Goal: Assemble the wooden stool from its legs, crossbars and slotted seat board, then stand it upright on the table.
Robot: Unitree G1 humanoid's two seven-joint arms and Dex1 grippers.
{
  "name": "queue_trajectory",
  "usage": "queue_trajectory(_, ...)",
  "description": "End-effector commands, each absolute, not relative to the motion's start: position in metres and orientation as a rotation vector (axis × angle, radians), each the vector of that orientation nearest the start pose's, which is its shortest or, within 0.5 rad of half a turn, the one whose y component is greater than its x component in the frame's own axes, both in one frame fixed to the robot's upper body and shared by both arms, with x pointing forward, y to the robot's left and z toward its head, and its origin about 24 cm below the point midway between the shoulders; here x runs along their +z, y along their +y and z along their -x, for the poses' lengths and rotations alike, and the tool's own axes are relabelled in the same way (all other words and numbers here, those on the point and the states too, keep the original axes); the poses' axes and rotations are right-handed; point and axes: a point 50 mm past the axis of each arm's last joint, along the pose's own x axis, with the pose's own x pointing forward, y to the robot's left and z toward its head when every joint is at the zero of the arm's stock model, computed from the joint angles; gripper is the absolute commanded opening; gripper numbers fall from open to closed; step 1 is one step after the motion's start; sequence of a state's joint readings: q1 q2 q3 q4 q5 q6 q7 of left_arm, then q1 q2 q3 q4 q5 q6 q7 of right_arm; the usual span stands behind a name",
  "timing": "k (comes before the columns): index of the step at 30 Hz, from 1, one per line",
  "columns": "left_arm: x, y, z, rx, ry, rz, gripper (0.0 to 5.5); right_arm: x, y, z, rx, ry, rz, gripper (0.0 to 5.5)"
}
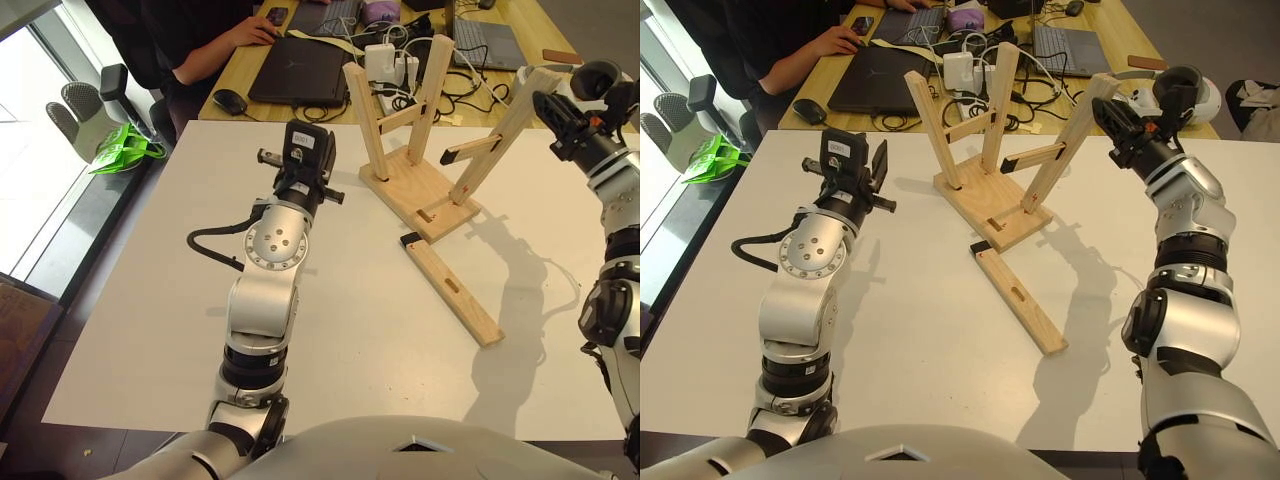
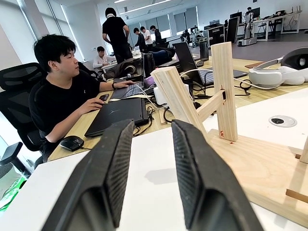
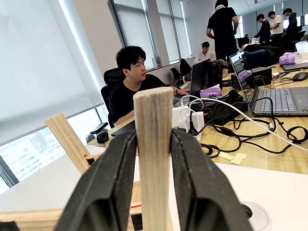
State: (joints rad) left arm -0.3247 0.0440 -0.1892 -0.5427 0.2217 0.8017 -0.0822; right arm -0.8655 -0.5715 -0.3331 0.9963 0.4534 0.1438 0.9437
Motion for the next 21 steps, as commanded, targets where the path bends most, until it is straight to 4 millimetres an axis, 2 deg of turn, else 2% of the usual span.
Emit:
queue_trajectory(1, 0.171, 0.099, -0.268, -0.201, -0.073, -0.266, 1.48, 0.146, -0.291, -0.359, 0.539, -0.027, -0.221, 0.97)
queue_trajectory(14, 0.172, 0.097, -0.267, -0.239, -0.066, -0.283, 1.48, 0.135, -0.307, -0.352, 0.474, 0.015, -0.163, 0.97)
queue_trajectory(21, 0.173, 0.097, -0.267, -0.239, -0.064, -0.284, 1.48, 0.129, -0.303, -0.349, 0.6, 0.138, -0.145, 0.97)
